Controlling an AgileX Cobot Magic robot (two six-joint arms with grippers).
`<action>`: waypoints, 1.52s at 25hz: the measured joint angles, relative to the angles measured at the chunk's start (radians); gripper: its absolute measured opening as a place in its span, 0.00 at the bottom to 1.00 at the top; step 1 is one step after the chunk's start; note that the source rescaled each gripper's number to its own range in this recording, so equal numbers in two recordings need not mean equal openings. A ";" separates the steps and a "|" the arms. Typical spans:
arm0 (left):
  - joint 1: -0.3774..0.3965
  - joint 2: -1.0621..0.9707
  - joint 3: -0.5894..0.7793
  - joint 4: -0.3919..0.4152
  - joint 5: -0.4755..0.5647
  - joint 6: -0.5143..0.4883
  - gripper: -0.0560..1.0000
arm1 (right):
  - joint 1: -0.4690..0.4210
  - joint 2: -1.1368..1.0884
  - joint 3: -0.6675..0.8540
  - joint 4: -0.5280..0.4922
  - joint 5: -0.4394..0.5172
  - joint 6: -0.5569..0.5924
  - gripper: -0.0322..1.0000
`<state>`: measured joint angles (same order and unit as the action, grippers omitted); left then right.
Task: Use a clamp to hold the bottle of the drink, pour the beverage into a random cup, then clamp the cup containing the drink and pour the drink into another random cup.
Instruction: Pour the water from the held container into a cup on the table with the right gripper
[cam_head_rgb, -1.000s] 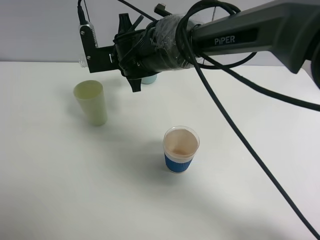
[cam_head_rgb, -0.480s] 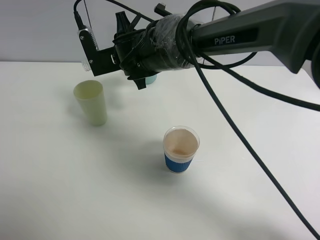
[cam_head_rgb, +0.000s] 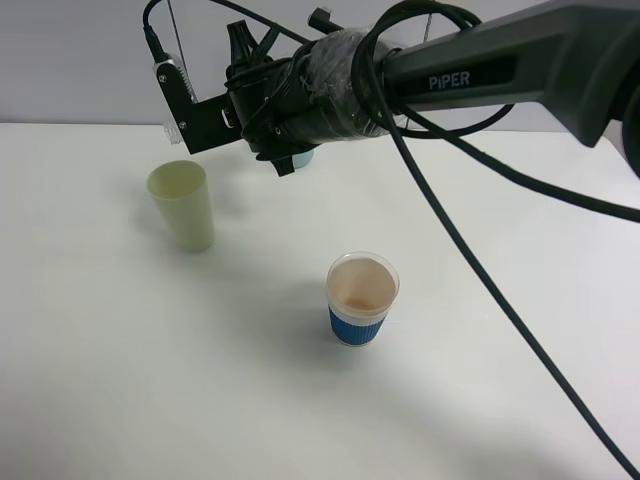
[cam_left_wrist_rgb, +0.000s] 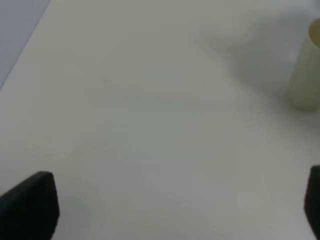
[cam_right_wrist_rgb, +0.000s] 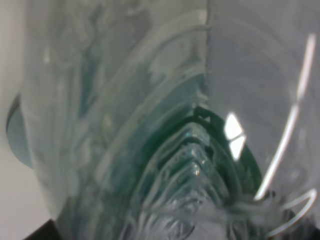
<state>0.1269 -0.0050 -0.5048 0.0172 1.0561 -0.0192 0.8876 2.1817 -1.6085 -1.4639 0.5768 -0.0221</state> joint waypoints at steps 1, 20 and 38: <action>0.000 0.000 0.000 0.000 0.000 0.000 1.00 | 0.000 0.000 0.000 0.000 0.000 0.000 0.03; 0.000 0.000 0.000 0.000 0.000 0.000 1.00 | 0.000 0.000 0.000 -0.064 0.007 -0.045 0.03; 0.000 0.000 0.000 0.000 0.000 0.000 1.00 | 0.000 0.000 0.000 -0.065 0.033 0.015 0.03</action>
<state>0.1269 -0.0050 -0.5048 0.0172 1.0561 -0.0192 0.8876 2.1817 -1.6085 -1.5288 0.6097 -0.0067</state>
